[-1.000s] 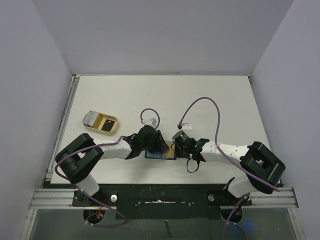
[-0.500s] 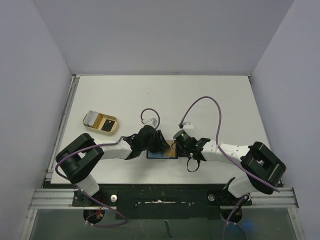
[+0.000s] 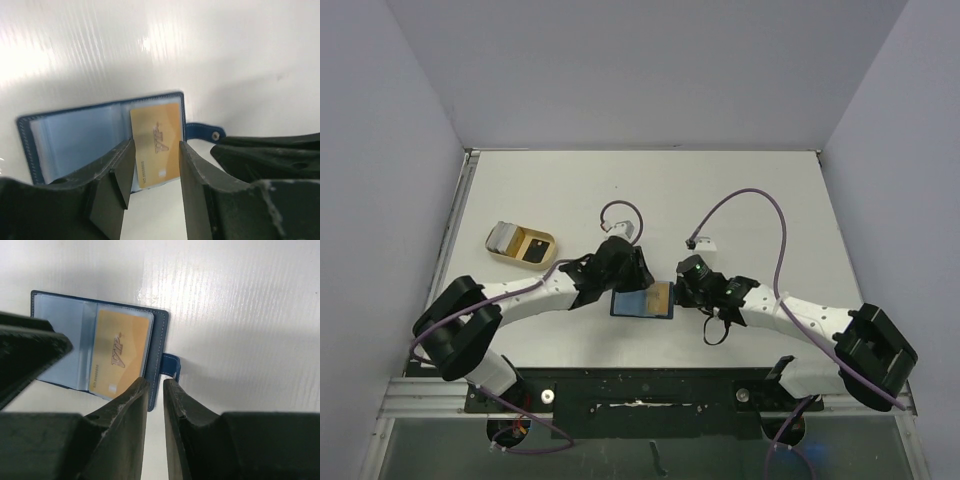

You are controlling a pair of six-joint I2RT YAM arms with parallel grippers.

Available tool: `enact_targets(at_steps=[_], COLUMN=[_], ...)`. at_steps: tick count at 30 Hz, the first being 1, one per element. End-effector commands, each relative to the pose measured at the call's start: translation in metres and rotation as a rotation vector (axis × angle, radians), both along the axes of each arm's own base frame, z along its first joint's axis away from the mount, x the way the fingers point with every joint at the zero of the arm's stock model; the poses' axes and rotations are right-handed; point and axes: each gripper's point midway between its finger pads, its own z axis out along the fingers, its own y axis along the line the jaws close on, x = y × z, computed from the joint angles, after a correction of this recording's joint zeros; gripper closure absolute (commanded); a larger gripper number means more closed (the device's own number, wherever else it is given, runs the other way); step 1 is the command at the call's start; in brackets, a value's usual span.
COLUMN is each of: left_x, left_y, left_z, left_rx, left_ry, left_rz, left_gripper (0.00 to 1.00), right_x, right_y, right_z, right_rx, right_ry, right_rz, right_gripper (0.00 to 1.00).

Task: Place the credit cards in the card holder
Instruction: Insert the credit card into the card holder, then pick up the credit card from the storage box.

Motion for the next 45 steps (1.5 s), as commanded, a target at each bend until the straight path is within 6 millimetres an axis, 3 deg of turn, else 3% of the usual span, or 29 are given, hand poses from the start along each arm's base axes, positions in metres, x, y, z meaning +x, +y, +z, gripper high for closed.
enact_targets(at_steps=[1, 5, 12, 19, 25, 31, 35, 45], left_x=[0.035, 0.06, 0.106, 0.137, 0.152, 0.156, 0.156, 0.166], left_y=[0.025, 0.068, 0.17, 0.255, 0.293, 0.318, 0.326, 0.351], left_z=[0.053, 0.075, 0.107, 0.108, 0.101, 0.076, 0.059, 0.04], left_rx=[0.114, 0.267, 0.505, 0.668, 0.737, 0.833, 0.878, 1.009], left_ry=[-0.166, -0.228, -0.295, -0.268, -0.223, -0.14, -0.1, -0.02], left_rz=[0.025, 0.054, 0.171, 0.277, 0.303, 0.29, 0.29, 0.336], left_gripper=[0.61, 0.6, 0.59, 0.59, 0.58, 0.58, 0.58, 0.58], right_x=[0.005, 0.005, 0.007, 0.008, 0.008, 0.006, 0.005, 0.003], right_y=[0.009, 0.013, 0.019, 0.026, 0.027, 0.025, 0.025, 0.028], right_z=[0.022, 0.029, 0.04, 0.044, 0.043, 0.043, 0.043, 0.046], right_rx=[0.054, 0.074, 0.099, 0.112, 0.107, 0.115, 0.126, 0.154], right_ry=[-0.069, -0.089, -0.121, -0.13, -0.128, -0.13, -0.13, -0.134], right_rz=[0.015, 0.039, 0.073, 0.105, 0.116, 0.117, 0.112, 0.114], right_gripper=[0.79, 0.77, 0.77, 0.77, 0.77, 0.77, 0.77, 0.78])
